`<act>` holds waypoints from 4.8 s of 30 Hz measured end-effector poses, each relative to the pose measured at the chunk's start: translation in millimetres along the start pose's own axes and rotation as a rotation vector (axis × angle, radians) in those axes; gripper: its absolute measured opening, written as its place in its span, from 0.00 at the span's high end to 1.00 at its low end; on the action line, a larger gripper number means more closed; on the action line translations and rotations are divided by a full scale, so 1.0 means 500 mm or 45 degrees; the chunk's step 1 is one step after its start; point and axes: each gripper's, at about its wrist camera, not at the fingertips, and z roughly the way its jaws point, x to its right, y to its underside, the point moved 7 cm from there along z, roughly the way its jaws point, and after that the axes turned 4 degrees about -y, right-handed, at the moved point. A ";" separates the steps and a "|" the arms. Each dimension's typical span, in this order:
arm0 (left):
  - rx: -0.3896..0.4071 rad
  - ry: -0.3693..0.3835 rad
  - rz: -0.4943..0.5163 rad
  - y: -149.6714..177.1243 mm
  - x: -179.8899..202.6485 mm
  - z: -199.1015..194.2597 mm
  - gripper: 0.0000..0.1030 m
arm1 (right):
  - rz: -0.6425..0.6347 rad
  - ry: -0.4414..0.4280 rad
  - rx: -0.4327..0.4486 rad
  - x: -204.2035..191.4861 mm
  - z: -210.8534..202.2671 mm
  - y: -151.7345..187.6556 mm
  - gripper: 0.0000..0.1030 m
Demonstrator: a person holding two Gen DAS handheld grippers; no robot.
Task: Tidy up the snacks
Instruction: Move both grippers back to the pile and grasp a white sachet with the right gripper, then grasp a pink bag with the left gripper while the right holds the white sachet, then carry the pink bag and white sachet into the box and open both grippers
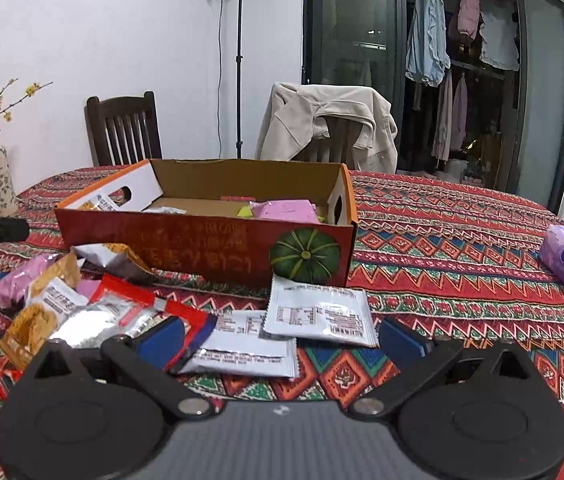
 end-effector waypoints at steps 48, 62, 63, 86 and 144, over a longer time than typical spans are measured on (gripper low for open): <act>-0.050 0.004 -0.088 0.028 -0.027 0.036 0.00 | 0.098 0.060 -0.209 0.089 0.195 -0.011 0.00; -0.074 0.000 -0.102 0.031 -0.030 0.042 0.00 | 0.073 0.052 -0.074 0.079 0.145 -0.021 0.41; -0.074 -0.002 -0.103 0.031 -0.031 0.042 0.00 | 0.058 0.067 -0.049 0.077 0.136 -0.024 0.41; -0.178 -0.154 -0.024 -0.006 -0.051 0.066 0.00 | 0.066 0.052 0.144 0.081 0.061 -0.053 0.41; -0.001 0.044 0.002 -0.111 0.023 0.022 0.39 | -0.036 0.010 0.254 0.037 0.026 -0.183 0.40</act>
